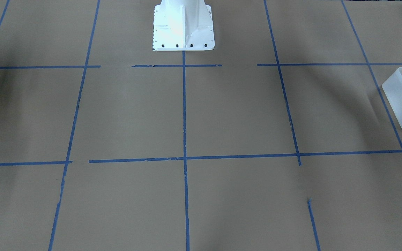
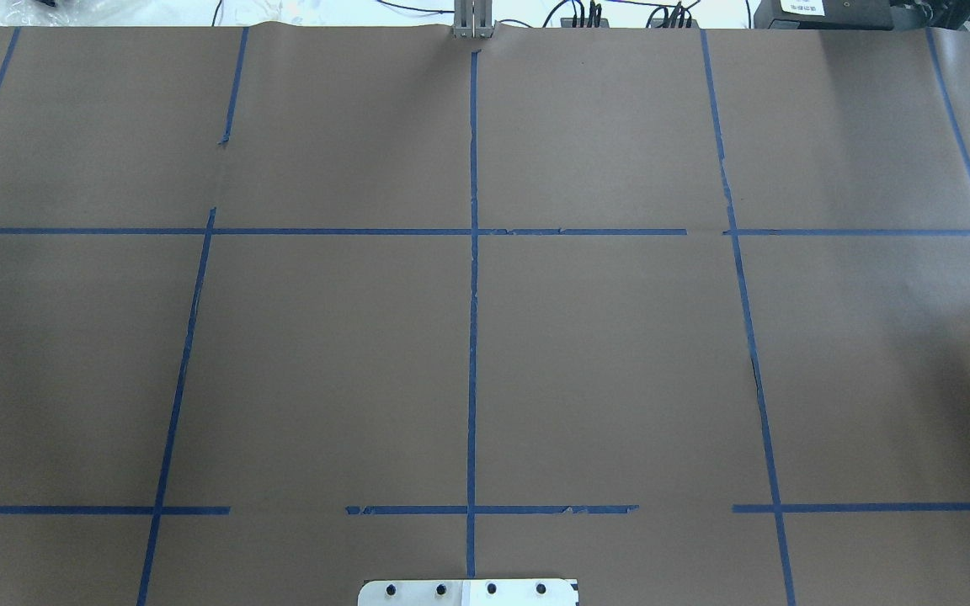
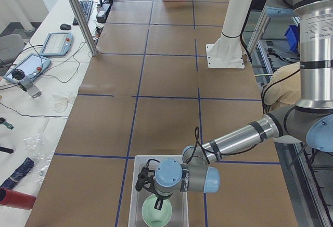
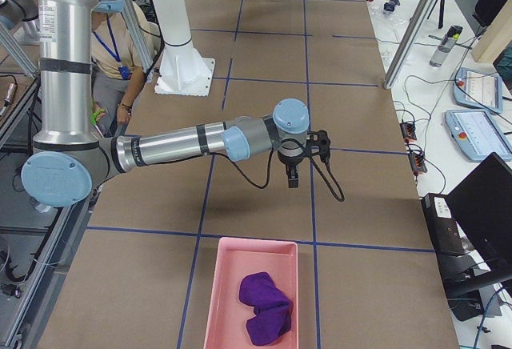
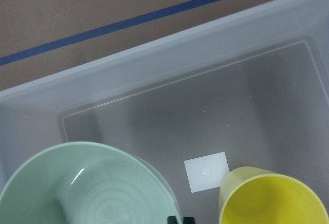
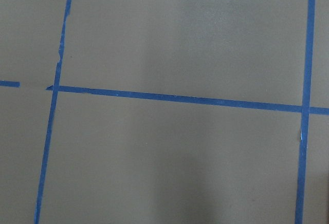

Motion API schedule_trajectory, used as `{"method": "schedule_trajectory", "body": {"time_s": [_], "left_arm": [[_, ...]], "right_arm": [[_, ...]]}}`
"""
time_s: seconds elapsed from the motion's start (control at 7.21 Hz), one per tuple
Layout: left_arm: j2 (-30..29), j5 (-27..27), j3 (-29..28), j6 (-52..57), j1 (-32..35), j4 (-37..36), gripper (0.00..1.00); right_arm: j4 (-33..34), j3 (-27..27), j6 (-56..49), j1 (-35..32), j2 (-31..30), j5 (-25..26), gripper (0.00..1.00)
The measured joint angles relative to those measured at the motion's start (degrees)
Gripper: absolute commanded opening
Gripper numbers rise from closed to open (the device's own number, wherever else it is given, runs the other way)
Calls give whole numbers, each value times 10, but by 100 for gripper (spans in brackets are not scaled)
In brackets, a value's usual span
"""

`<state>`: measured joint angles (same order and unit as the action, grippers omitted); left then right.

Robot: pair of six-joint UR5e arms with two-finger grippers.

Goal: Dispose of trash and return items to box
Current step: 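Lower the green bowl into the clear box and release it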

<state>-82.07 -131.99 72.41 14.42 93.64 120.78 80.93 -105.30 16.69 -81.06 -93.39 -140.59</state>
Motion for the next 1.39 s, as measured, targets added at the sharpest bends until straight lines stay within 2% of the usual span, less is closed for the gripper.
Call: {"method": "schedule_trajectory", "body": {"time_s": [0.28, 0.69, 0.83, 0.97, 1.39], "left_arm": [[-3, 0, 0, -1, -6, 6, 99], [-3, 6, 8, -2, -7, 32, 100], [-1, 4, 37, -5, -6, 25, 100], [3, -6, 91, -28, -5, -6, 100], [6, -63, 263, -189, -25, -112, 100]], "right_arm": [[0, 1, 0, 1, 0, 0, 100], [-1, 0, 0, 1, 0, 0, 100], [-2, 0, 0, 1, 0, 0, 100], [-2, 0, 0, 1, -1, 0, 100], [-4, -2, -2, 0, -3, 9, 100]]}}
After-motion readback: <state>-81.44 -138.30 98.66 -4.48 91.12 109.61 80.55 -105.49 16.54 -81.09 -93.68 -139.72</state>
